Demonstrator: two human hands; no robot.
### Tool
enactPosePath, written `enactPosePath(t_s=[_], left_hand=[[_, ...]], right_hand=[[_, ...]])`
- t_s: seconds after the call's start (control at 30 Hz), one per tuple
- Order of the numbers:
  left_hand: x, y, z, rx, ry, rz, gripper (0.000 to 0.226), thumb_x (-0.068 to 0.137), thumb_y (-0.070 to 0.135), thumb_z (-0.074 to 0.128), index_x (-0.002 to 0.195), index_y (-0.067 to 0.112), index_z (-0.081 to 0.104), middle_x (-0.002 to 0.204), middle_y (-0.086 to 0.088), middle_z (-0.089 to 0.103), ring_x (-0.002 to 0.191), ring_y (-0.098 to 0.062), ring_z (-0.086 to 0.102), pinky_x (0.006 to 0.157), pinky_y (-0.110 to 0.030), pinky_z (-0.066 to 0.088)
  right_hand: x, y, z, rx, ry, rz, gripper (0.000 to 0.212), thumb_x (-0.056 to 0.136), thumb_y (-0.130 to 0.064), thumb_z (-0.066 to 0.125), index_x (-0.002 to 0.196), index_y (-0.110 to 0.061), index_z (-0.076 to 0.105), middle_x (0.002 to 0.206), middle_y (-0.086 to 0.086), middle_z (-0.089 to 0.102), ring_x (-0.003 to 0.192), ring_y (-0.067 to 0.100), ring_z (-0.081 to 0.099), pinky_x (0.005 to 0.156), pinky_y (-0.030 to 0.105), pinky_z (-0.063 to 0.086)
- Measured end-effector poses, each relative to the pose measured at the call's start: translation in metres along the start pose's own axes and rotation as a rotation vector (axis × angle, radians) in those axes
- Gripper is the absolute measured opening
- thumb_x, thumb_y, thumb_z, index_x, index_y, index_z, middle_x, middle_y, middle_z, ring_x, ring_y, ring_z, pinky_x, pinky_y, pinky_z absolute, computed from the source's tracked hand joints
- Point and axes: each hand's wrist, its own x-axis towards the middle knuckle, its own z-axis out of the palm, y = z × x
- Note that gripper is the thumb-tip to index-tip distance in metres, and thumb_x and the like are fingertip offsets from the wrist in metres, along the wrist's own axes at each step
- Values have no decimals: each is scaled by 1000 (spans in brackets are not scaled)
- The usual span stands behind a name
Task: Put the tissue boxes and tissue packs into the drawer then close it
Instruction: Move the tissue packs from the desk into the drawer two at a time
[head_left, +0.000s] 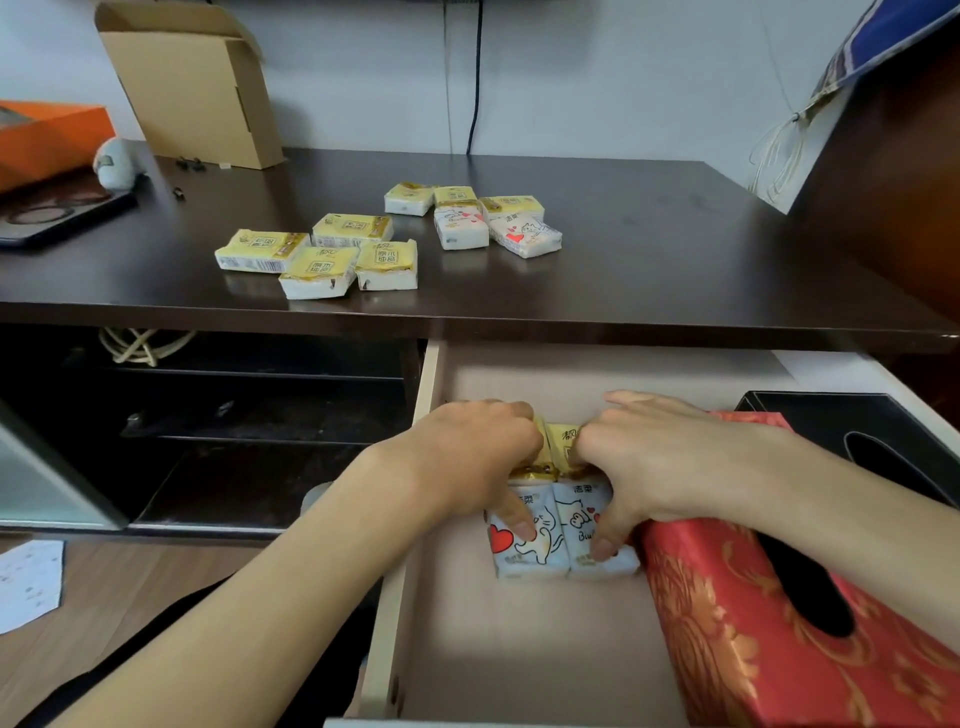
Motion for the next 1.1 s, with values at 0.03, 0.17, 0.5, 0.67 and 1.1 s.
enactPosePath(t_s=[0.03,0.17,0.5,0.67,1.1], left_hand=[[0,-1,1,-16,7,9,59,66,62,79,104,19,65,98,7,48,84,-17,46,55,-29,27],[0,-3,6,-23,46,41,60,66,65,77,106,22,63,96,10,46,87,-13,47,53,-24,26],[-21,-21,-29,-224,215,-11,51,79,65,67,116,30,66,106,15,63,97,-6,58,82,-34,51],[-10,-46,-59,-425,628,-32,29,90,41,63,113,24,70,106,11,66,98,-5,61,85,-34,52],[87,-74,-81,20,439,-414,32,92,32,55,114,10,62,118,-10,65,109,-29,59,86,-40,49]], right_hand=[[0,0,0,0,-24,-1,63,58,-76,79,84,-23,59,83,-6,63,82,18,59,112,43,38],[1,0,-1,-8,-57,-27,65,61,-74,80,95,-22,61,96,-7,62,97,19,60,118,45,31],[-14,30,-24,342,465,15,37,82,-63,54,104,-39,71,103,-23,67,105,9,63,85,43,53],[28,65,-44,551,794,18,26,90,-42,57,108,-34,73,108,-16,71,107,15,61,94,48,50],[114,93,-44,432,867,263,19,95,-41,62,98,-23,67,101,-7,58,107,20,54,76,37,46]])
